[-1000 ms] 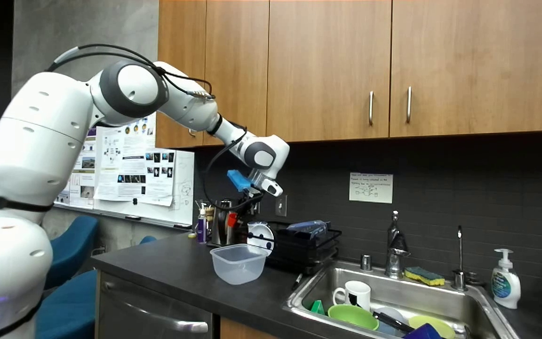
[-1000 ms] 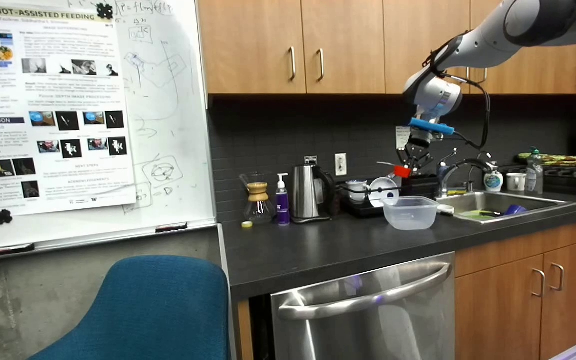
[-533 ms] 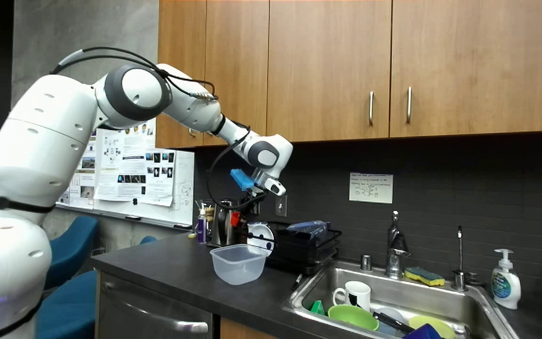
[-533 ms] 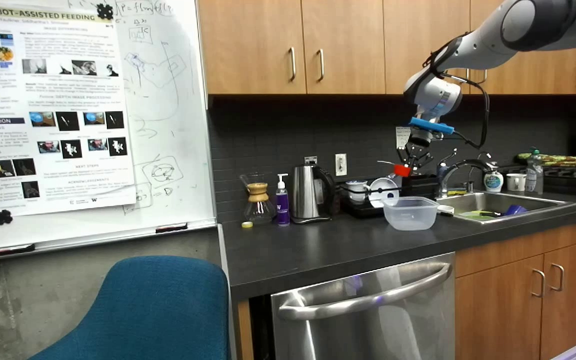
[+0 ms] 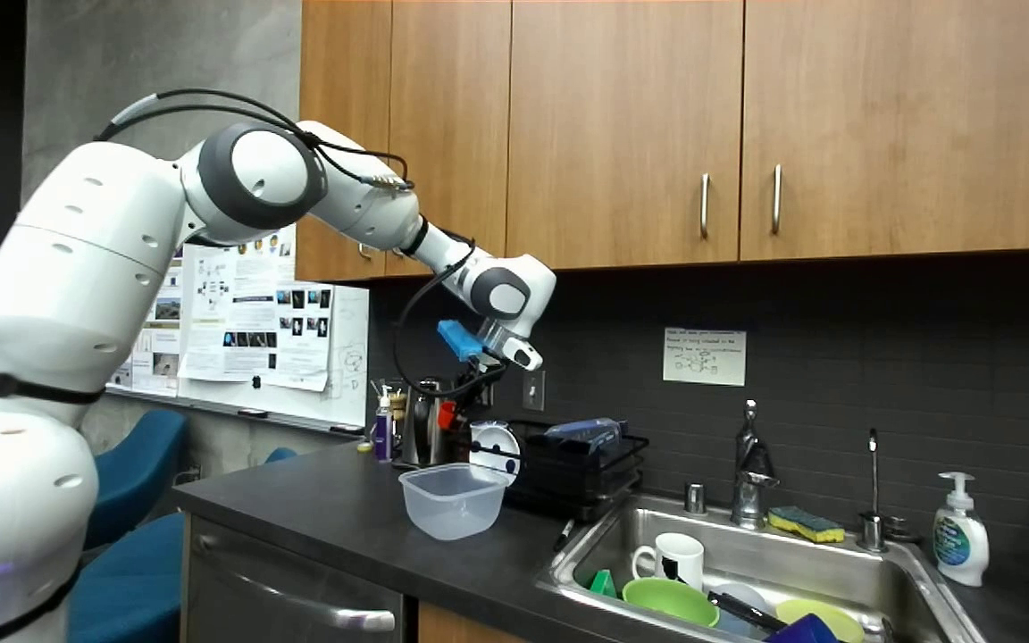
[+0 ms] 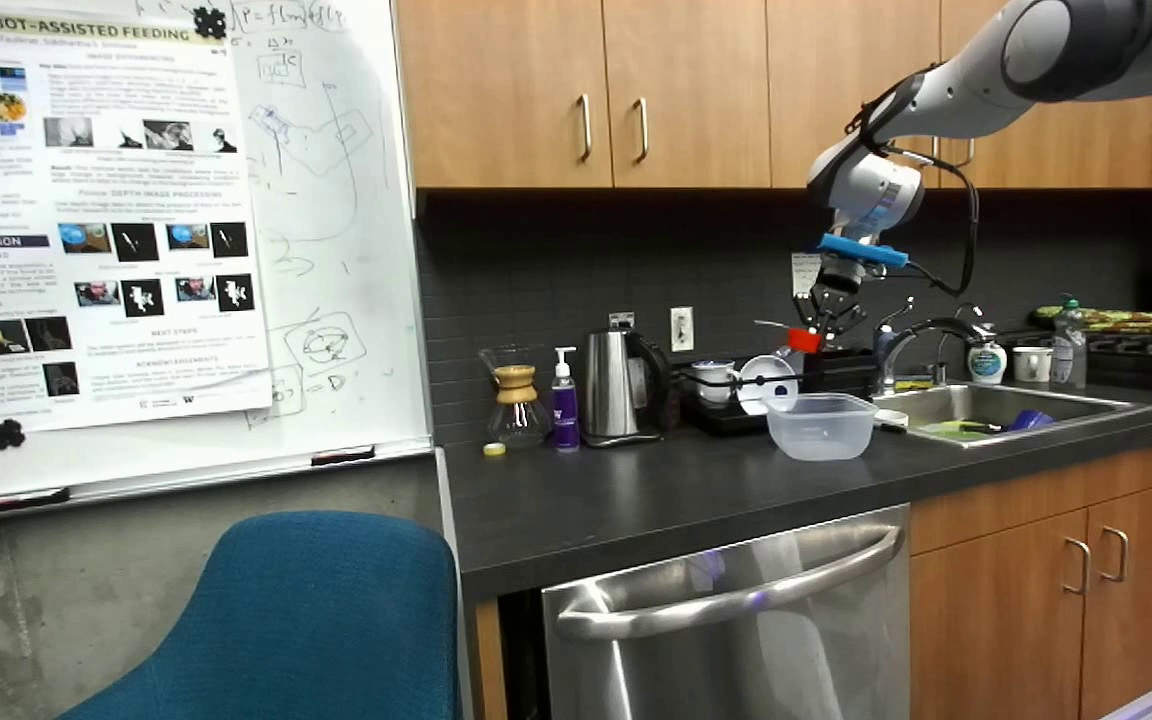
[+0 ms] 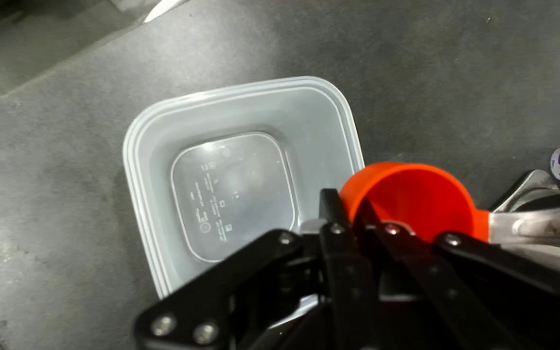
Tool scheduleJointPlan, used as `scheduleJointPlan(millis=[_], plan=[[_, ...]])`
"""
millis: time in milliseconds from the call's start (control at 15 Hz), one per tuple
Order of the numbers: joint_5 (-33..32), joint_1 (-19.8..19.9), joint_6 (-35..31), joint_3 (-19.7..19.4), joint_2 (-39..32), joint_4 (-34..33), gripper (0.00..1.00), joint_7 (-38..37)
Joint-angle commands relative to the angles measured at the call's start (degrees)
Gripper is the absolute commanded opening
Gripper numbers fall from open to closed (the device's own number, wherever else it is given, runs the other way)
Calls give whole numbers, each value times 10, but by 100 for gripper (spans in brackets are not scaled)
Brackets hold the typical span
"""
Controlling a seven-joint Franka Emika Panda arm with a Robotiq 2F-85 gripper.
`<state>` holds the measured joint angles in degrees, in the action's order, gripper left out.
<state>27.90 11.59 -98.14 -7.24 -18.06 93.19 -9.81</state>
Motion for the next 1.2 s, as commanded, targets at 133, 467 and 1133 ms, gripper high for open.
scheduleJointPlan(millis=[133,467,1133], plan=[[0,1,3,0,-1,-3,7,0],[0,1,3,0,-2,-4,7,0],[10,3,-4,2,-3,0,2,11]])
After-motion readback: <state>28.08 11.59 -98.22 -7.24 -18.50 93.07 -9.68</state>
